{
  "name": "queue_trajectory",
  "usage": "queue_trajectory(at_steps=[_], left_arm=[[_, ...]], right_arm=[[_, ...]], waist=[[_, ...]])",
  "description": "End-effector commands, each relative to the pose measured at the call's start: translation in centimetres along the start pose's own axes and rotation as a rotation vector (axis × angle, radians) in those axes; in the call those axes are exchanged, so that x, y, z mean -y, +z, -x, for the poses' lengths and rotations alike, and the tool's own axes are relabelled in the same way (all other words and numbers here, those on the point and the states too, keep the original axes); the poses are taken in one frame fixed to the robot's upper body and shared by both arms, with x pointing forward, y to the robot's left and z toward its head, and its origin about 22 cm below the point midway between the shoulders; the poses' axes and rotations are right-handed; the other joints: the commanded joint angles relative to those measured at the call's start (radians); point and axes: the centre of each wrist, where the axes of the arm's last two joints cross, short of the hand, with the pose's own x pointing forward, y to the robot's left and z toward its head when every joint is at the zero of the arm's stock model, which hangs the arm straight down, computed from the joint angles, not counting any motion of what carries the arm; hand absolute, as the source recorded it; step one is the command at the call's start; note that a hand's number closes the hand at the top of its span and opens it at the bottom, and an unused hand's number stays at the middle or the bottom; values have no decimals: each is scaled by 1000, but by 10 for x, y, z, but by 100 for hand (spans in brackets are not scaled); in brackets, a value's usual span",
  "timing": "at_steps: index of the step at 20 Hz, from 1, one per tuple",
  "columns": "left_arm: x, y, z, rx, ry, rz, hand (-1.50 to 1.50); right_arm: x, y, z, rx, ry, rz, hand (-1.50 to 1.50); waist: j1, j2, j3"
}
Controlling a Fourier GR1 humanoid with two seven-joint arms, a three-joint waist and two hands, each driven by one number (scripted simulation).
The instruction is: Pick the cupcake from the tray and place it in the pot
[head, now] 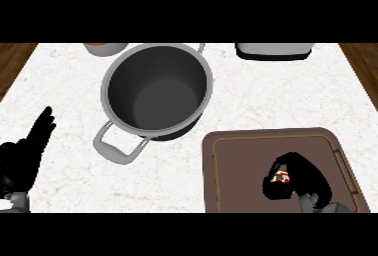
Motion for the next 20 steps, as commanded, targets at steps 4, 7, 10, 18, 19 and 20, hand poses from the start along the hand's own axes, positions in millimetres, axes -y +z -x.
queue_trajectory(at_steps=[4,7,10,18,19,20], left_arm=[[14,-9,-14,50,-7,68,0],[29,-10,-17,71,-15,133,0],[31,-11,-18,76,-11,136,0],[31,-18,-17,49,-9,119,0],[30,-15,-15,49,-20,124,0],[29,-19,-18,37,-29,105,0]], right_arm=[[-72,77,-120,373,217,41,150],[-85,100,-148,538,328,106,150],[-88,107,-169,573,380,250,150],[-60,142,-221,652,332,715,150],[-54,146,-228,661,297,769,150],[-52,152,-230,660,277,791,150]], waist=[[99,12,0],[162,20,-3],[163,14,-2],[128,-4,-2],[136,-6,-2],[124,-6,-1]])
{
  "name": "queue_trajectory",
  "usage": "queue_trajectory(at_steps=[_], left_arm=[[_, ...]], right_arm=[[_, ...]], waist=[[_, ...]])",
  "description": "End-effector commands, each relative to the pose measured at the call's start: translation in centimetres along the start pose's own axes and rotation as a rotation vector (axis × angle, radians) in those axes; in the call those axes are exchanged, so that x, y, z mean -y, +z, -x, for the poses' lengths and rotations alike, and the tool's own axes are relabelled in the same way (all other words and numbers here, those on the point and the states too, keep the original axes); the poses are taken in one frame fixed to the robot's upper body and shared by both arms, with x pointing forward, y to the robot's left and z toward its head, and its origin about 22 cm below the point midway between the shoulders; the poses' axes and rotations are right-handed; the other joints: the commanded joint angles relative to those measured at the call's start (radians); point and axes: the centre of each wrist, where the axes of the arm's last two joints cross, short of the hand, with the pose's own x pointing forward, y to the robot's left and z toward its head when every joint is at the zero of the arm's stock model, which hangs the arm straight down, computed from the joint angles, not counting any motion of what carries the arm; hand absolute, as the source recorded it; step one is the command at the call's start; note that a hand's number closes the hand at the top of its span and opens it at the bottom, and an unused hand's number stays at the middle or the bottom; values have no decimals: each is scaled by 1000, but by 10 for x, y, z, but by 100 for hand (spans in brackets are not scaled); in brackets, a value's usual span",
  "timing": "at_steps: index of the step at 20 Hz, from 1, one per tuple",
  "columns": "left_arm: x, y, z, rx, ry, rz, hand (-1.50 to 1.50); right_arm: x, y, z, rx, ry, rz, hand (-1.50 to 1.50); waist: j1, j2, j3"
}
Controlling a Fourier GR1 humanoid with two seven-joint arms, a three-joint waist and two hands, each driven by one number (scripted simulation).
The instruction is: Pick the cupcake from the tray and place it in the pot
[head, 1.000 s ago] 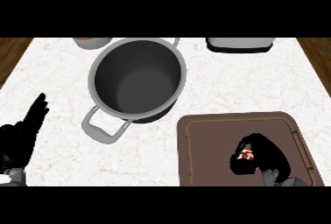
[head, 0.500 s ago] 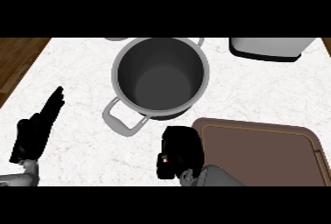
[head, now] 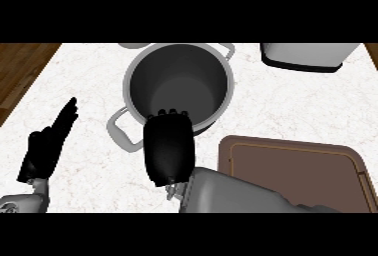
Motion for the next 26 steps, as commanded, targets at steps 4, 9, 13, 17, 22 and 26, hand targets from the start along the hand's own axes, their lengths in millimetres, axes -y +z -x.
queue_trajectory(at_steps=[4,9,13,17,22,26], left_arm=[[2,-4,-2,0,-2,-3,0],[-8,-4,0,2,5,7,0],[-2,-3,3,9,0,-26,0],[-5,-4,5,3,-8,-23,0],[-10,-4,2,0,-9,-30,0],[-16,-2,-4,19,3,-39,0]], right_arm=[[45,-13,-27,-166,-128,248,150],[69,-26,-34,-189,-224,320,150],[73,-41,-37,-200,-242,371,150],[99,-69,-37,-224,-271,390,150],[73,-93,-25,-232,-271,405,150],[78,-123,-11,-241,-262,396,150]], waist=[[-1,3,2],[-4,5,2],[-18,12,2],[-24,19,2],[-37,23,3],[-41,26,3]])
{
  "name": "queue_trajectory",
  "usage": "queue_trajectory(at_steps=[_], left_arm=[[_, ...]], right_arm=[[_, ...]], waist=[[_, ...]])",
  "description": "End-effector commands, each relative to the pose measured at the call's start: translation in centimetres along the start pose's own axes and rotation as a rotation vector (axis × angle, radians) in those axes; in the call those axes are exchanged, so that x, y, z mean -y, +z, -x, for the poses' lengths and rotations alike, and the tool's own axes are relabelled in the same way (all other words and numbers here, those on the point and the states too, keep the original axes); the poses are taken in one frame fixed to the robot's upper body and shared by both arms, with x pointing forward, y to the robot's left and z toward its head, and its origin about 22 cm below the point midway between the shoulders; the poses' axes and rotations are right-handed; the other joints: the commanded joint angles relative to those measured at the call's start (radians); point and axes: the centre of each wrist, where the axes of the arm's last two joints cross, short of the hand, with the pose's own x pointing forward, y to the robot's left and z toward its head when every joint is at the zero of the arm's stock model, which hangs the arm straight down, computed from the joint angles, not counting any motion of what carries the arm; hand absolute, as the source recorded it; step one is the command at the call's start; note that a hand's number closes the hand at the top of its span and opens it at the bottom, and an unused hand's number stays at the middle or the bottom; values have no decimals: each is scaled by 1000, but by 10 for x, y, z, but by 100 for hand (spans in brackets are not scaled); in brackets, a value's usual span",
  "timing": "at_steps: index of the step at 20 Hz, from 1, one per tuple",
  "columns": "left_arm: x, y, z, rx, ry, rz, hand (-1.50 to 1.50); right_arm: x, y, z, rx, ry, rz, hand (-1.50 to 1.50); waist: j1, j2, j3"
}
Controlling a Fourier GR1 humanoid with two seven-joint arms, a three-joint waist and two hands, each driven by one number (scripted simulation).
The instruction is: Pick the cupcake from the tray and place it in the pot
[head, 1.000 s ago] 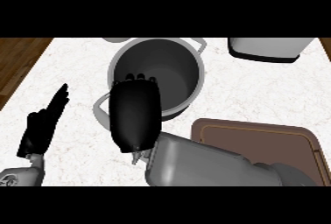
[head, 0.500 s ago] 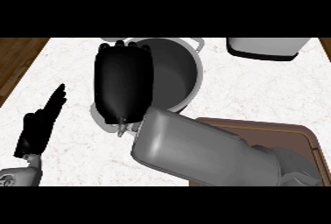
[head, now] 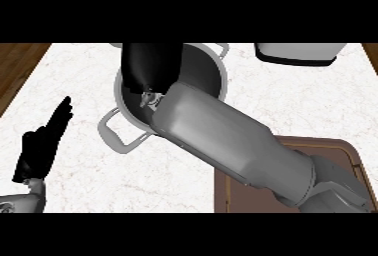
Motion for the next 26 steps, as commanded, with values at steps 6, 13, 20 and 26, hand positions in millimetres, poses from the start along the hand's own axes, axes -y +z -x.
queue_trajectory(at_steps=[6,13,20,26], left_arm=[[-5,4,1,4,0,6,0],[-3,-9,-15,30,-4,-6,0],[0,-12,-14,41,12,7,0],[19,-10,-2,28,24,11,0]], right_arm=[[-42,-33,33,-135,-34,-3,150],[-60,-50,63,-164,-69,-44,150],[-71,-55,86,-230,-210,-109,-150],[-66,-59,82,-169,-299,-67,-150]], waist=[[6,7,0],[19,22,2],[25,28,2],[24,24,2]])
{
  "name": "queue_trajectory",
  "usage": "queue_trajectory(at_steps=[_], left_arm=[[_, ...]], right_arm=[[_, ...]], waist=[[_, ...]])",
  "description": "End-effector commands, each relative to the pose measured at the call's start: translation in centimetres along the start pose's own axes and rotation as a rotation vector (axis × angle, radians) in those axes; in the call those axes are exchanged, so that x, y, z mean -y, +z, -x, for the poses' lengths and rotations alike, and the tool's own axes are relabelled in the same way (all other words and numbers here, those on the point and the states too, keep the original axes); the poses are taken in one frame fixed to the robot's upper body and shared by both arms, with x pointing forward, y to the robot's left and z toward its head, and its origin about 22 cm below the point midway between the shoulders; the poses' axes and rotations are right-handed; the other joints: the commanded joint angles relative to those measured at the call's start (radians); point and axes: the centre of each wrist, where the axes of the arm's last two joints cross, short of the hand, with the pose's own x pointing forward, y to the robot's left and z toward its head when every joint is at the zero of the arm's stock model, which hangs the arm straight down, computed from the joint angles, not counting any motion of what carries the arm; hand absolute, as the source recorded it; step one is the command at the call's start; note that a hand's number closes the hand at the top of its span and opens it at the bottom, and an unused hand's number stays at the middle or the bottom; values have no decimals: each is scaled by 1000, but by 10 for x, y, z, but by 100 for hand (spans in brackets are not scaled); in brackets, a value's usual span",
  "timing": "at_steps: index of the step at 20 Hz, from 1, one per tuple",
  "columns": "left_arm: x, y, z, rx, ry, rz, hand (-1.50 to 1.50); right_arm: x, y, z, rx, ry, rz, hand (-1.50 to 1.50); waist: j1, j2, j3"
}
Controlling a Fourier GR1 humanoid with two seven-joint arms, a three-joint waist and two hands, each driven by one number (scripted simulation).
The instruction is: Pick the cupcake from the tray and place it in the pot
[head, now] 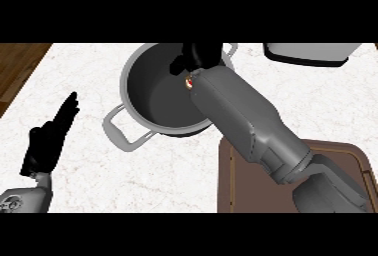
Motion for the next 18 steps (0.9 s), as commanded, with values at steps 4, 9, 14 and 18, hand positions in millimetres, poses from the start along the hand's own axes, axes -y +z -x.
queue_trajectory(at_steps=[4,9,14,18], left_arm=[[-2,2,5,-1,2,3,0],[1,7,7,-16,4,-24,0],[-20,8,16,-38,-1,-37,0],[-16,11,4,-51,5,-56,0]], right_arm=[[16,0,-16,113,-321,218,-150],[22,2,-17,79,-503,263,-150],[17,12,-13,65,-585,118,-150],[9,22,3,80,-667,93,-150]], waist=[[-12,-3,2],[-29,-16,2],[-50,-24,1],[-79,-32,2]])
